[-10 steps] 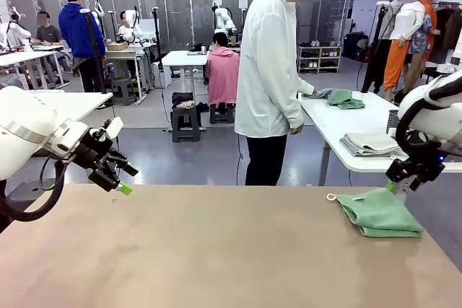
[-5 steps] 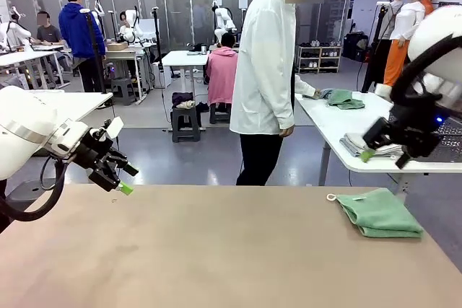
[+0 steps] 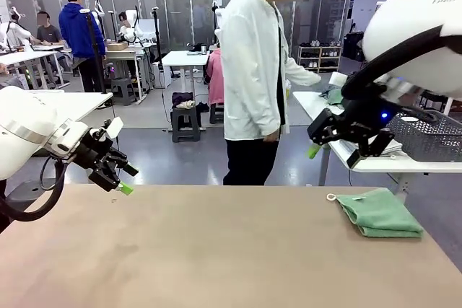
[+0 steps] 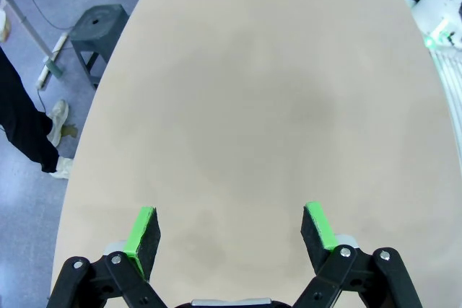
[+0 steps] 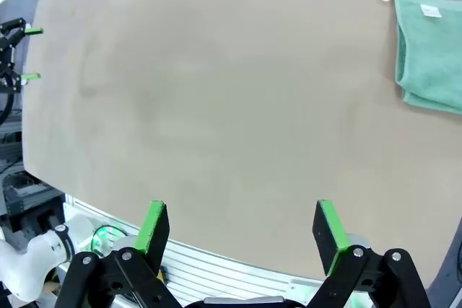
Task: Fold the towels and place them in the basket.
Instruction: Place the folded Towel with hook on the right side of the table, then when a person lays out a Towel with hook on the table, fold it in half twice.
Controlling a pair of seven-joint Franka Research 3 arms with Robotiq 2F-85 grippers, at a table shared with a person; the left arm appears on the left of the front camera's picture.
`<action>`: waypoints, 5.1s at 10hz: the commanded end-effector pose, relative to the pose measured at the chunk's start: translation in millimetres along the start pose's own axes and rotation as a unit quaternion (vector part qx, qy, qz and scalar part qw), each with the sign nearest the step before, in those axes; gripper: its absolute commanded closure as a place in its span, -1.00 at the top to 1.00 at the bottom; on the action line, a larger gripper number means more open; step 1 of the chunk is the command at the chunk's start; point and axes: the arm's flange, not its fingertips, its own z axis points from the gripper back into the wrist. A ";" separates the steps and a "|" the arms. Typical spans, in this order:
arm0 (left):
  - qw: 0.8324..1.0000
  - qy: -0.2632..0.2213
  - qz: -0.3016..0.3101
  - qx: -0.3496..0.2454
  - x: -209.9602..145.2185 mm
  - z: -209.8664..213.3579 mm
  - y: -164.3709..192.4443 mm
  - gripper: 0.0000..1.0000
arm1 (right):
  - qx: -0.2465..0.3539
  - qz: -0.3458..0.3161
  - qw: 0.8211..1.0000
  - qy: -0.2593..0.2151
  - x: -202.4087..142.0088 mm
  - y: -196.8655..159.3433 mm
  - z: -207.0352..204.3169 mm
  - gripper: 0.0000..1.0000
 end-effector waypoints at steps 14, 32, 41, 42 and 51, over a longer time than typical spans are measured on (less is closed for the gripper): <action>1.000 0.001 -0.001 0.001 0.3 0.4 0.7 0.98 | 0.007 -0.002 1.000 0.000 0.4 -8.1 8.9 1.00; 1.000 0.001 -0.001 0.001 0.3 0.4 0.7 0.98 | 0.007 -0.002 1.000 0.000 0.4 -8.1 8.9 1.00; 0.995 0.078 -0.028 0.054 60.0 43.3 -46.7 1.00 | -0.018 0.201 0.979 0.039 -12.1 41.7 -2.6 1.00; 0.992 0.105 -0.029 0.058 84.1 50.1 -66.8 1.00 | -0.031 0.271 0.961 0.054 -20.3 60.8 -6.1 1.00; 0.918 0.385 -0.039 0.087 178.0 -45.1 -231.0 1.00 | -0.070 0.671 0.715 0.184 -96.2 160.5 -178.3 1.00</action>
